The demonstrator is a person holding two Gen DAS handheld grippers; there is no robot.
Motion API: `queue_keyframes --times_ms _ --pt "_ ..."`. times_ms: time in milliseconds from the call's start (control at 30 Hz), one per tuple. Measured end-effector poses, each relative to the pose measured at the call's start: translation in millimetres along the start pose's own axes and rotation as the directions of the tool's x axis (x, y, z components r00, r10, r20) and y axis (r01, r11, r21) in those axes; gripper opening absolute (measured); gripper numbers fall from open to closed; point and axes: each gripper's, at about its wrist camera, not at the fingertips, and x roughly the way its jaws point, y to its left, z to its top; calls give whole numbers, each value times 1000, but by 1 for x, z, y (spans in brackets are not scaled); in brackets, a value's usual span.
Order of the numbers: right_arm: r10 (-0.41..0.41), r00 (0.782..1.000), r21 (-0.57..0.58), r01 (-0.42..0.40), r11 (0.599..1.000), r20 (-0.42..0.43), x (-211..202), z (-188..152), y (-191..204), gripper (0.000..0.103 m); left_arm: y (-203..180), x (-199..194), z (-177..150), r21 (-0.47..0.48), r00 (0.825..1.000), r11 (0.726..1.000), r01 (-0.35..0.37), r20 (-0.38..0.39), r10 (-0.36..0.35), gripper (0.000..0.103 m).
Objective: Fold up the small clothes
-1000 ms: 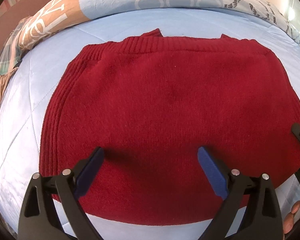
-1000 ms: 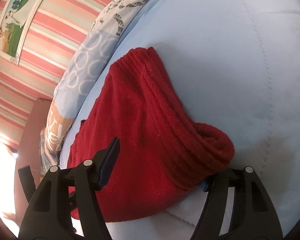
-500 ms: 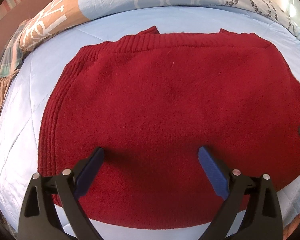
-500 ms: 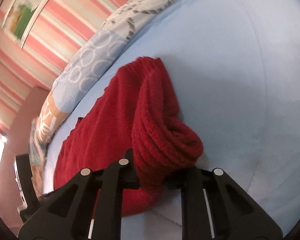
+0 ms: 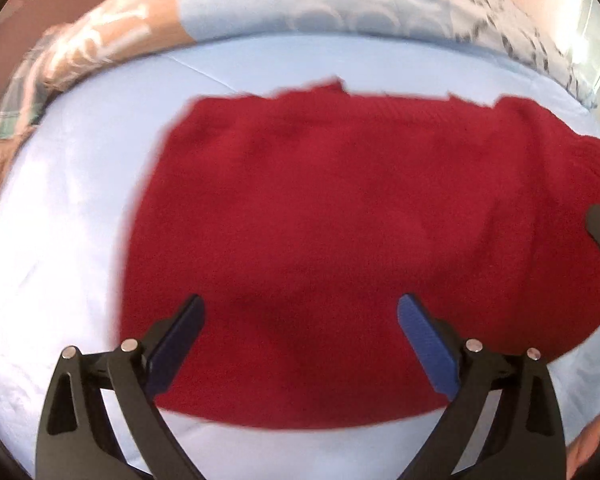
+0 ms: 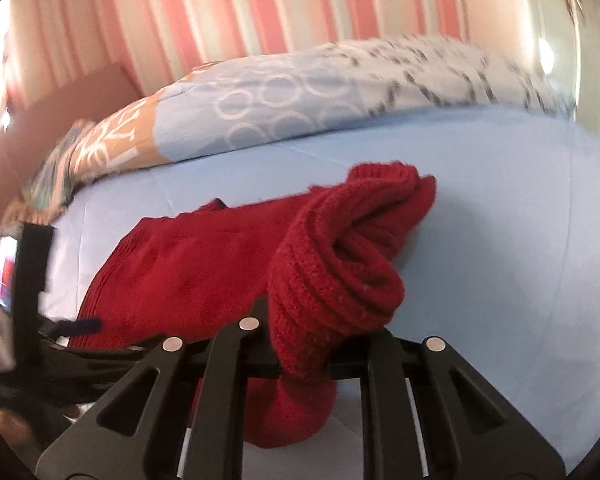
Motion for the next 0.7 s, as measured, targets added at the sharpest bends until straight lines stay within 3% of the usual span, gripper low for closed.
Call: queue_keyframes --times_ms 133,233,333,433,500,567,700 --pt "-2 999 -143 8 990 43 -7 10 51 13 61 -19 1 -46 997 997 -60 51 62 97" --pt "27 998 -293 -10 956 51 -5 9 109 13 111 -7 3 -108 994 988 -107 10 109 97" --pt "66 998 -434 -54 899 12 6 -11 165 13 158 -1 -5 -208 996 974 -89 -8 89 97" --pt "97 992 -522 -124 844 -78 27 -44 208 13 200 1 -17 -279 993 953 -116 -13 117 97" --pt "84 983 -545 -161 823 -164 49 -69 221 13 218 7 -25 -316 995 943 -103 -38 96 97" --pt "60 979 -557 -160 815 -194 61 -85 224 13 221 12 -29 -315 994 943 -105 -53 94 97" --pt "59 976 -513 -162 843 -211 66 -77 218 13 218 14 -40 -257 991 958 -129 -51 120 97"
